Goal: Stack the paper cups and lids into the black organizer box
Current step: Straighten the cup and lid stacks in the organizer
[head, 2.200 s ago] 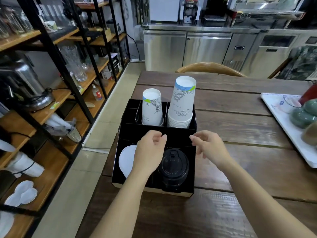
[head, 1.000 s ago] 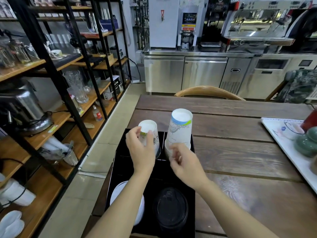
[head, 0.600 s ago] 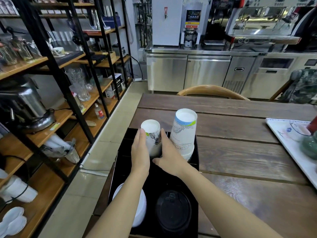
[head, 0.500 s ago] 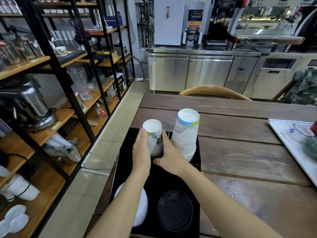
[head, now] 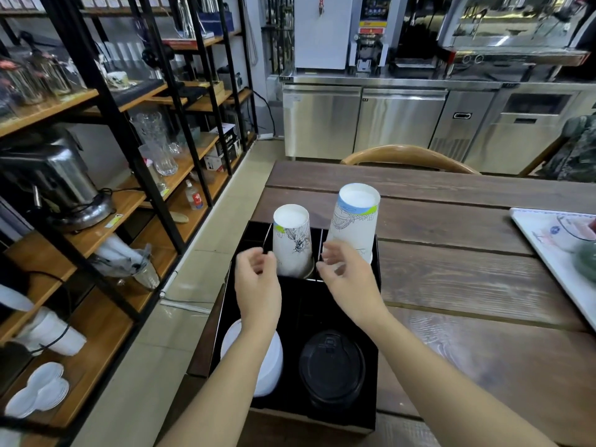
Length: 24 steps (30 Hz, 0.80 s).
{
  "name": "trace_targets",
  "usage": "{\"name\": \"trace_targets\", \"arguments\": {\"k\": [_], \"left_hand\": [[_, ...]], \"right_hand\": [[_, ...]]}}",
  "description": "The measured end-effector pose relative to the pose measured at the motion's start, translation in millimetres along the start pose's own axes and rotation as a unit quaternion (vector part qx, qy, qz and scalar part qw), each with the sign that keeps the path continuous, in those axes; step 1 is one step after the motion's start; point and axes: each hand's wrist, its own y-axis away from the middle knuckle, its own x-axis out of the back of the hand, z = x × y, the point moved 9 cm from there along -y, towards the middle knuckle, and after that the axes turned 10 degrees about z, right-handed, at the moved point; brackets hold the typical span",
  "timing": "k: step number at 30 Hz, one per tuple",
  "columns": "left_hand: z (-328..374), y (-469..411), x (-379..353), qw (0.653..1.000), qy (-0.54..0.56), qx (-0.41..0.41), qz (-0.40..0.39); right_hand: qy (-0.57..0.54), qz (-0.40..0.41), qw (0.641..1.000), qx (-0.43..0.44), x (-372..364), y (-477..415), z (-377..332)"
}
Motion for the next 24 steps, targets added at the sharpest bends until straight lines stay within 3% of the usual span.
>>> {"name": "trace_targets", "arguments": {"k": [5,9,12,15,18,24], "left_hand": [[-27.7,46.4,2.0,0.985,-0.094,-0.010,-0.147],[-61.2,75.9,-8.7,0.949,-0.187,0.034,-0.252],[-69.8,91.1,-12.0,0.935,-0.211,0.063,-0.278],[-74.8,100.6,-11.4,0.929,-0.216,0.081,-0.290],[-76.5,104.2,-7.0,0.926,-0.226,0.087,-0.291],[-88.7,112.4,2.8,0.921,-0.211,0.149,-0.290]], "right_hand": [[0.083,-0.077,0.994,-0.011,20.1,27.0,18.0],[0.152,-0.172,0.970,-0.080,22.5,52.3,44.8],[0.170,-0.190,0.964,-0.080,23.0,65.4,43.1],[0.210,-0.157,0.963,-0.063,28.9,69.2,40.2],[0.224,-0.148,0.959,-0.090,35.1,74.8,45.8],[0.203,-0.204,0.945,-0.159,24.5,94.5,67.7]]}}
